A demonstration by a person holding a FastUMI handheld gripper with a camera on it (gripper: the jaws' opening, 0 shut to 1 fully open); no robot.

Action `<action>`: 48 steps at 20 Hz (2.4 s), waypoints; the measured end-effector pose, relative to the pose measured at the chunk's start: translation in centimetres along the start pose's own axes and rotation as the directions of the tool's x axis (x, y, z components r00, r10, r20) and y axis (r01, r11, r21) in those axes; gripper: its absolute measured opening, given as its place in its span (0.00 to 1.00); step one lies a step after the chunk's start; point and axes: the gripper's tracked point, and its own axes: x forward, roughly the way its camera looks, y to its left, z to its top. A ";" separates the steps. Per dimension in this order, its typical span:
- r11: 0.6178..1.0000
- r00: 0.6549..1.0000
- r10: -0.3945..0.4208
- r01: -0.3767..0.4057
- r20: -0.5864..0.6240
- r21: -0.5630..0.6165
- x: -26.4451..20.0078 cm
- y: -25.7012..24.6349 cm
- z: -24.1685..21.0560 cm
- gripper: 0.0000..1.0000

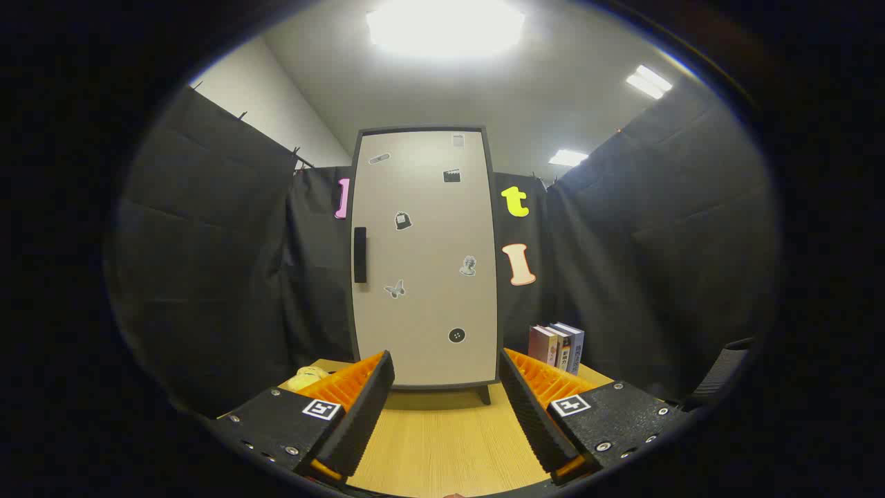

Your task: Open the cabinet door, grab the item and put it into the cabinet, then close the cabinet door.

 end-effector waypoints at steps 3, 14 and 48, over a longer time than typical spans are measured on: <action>1.000 1.000 -0.002 0.002 -0.011 0.009 0.1 -0.3 -0.4 0.94; 1.000 1.000 -0.008 0.009 -0.016 0.021 0.3 -0.9 -0.4 0.94; 0.961 0.971 0.231 -0.239 0.068 0.141 24.3 12.4 10.0 0.94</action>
